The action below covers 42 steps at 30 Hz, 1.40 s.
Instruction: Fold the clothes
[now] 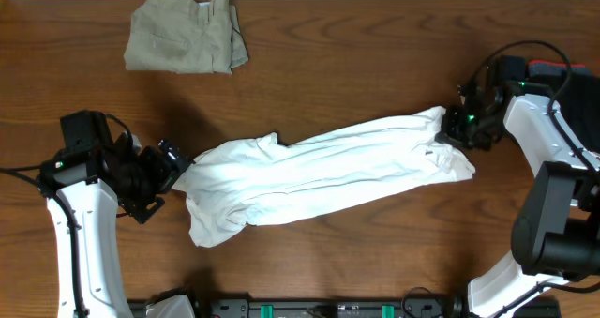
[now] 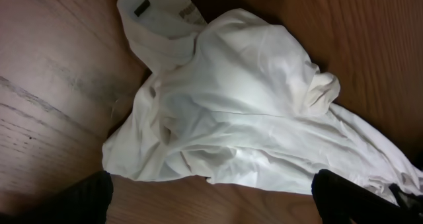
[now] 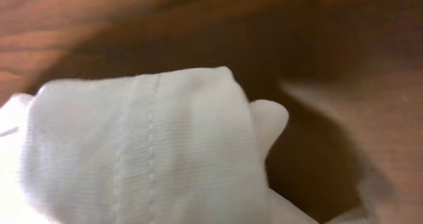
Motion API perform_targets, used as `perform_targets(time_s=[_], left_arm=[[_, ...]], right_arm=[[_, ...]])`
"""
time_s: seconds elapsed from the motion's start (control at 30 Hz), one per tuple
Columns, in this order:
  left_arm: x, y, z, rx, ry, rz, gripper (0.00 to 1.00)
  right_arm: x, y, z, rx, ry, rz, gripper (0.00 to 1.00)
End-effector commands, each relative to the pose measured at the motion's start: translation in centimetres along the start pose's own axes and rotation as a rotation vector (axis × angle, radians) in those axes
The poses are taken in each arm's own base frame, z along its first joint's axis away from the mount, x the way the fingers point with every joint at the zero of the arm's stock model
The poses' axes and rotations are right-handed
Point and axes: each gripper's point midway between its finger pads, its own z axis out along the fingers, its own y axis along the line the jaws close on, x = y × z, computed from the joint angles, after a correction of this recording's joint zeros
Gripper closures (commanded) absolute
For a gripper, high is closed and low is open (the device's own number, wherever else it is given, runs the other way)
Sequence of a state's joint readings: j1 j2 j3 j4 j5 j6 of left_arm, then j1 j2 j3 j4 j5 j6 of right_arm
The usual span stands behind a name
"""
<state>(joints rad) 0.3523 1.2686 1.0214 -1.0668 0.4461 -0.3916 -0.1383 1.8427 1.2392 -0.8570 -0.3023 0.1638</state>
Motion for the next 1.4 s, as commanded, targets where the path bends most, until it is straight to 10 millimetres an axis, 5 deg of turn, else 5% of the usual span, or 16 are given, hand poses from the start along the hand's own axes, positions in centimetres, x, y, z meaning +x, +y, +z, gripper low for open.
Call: perform_targets(time_s=[0.0,0.17,0.83,1.37], left_arm=[[0.2,-0.1,0.0,0.007,0.009,0.016,0.02],[0.2,-0.1,0.0,0.007,0.008,0.016,0.02],[0.3,-0.1,0.1,0.005,0.012,0.015,0.02],[0.6,0.0,0.1,0.001,0.022,0.010,0.02]], right_arm=[[0.0,-1.4,-0.3,0.094,0.000,-0.014,0.99],[1.3,-0.8,0.0,0.124,0.045,-0.029,0.99],[6.7,7.8,2.8,0.307,0.046,-0.029,0.99],[7.6,10.4,3.5,0.312,-0.018,0.041,0.97]])
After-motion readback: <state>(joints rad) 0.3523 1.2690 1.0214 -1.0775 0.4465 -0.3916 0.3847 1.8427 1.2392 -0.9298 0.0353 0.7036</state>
